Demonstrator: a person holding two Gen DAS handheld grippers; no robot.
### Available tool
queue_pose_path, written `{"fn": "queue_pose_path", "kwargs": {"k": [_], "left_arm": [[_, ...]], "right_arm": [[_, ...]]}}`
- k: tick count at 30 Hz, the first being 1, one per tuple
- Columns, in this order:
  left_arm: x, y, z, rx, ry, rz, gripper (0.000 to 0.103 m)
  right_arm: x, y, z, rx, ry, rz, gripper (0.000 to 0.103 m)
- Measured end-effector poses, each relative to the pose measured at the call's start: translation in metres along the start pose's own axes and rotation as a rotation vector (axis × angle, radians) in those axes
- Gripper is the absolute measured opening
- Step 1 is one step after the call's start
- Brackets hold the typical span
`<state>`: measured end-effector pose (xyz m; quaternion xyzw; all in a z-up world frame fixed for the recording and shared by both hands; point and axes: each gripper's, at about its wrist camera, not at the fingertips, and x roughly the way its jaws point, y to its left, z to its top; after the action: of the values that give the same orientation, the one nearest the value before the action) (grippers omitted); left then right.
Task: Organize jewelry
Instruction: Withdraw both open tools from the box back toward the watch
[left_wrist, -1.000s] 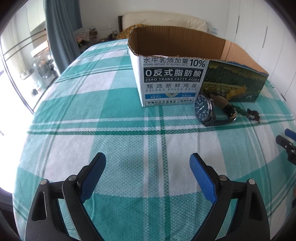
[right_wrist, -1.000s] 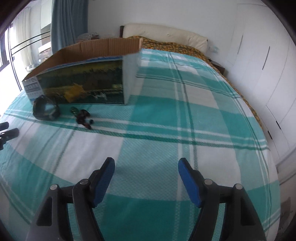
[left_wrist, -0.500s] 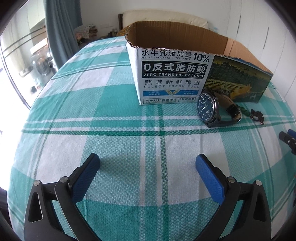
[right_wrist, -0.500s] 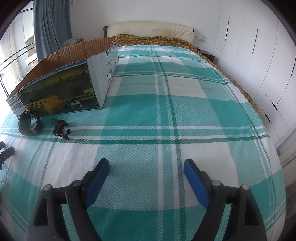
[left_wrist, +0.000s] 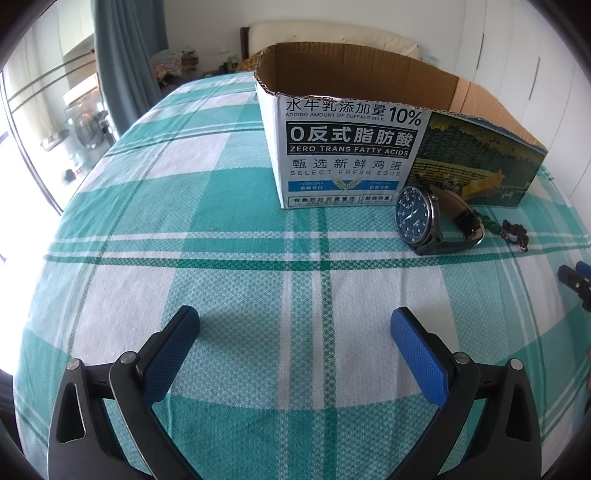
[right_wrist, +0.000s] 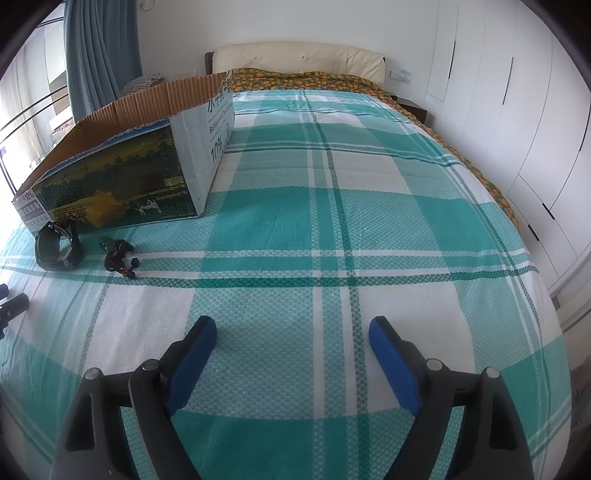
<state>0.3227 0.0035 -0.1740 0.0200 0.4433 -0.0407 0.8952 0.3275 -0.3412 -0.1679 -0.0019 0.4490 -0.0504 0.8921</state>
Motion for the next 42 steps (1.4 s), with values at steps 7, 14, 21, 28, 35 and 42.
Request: {"fn": "queue_pose_path", "kwargs": {"k": [7, 14, 21, 28, 35, 42], "left_arm": [[-0.0002, 0.0002, 0.0001, 0.000, 0.000, 0.001, 0.103], [0.0002, 0.0006, 0.0001, -0.003, 0.000, 0.000, 0.103], [0.0005, 0.0003, -0.0004, -0.008, 0.000, 0.004, 0.103], [0.0005, 0.0003, -0.0009, -0.007, 0.000, 0.003, 0.103], [0.0004, 0.0004, -0.0010, -0.007, 0.000, 0.003, 0.103], [0.0002, 0.0004, -0.0012, -0.001, 0.001, 0.001, 0.103]], "right_arm": [[0.0002, 0.0006, -0.0011, -0.001, 0.001, -0.001, 0.087], [-0.0003, 0.0005, -0.0012, -0.001, 0.002, -0.001, 0.087], [-0.0005, 0.0005, -0.0012, -0.001, 0.003, -0.001, 0.088], [-0.0006, 0.0005, -0.0012, 0.000, 0.003, -0.001, 0.088], [-0.0008, 0.0006, -0.0013, 0.000, 0.003, -0.001, 0.088], [-0.0008, 0.0006, -0.0013, 0.000, 0.003, -0.002, 0.088]]}}
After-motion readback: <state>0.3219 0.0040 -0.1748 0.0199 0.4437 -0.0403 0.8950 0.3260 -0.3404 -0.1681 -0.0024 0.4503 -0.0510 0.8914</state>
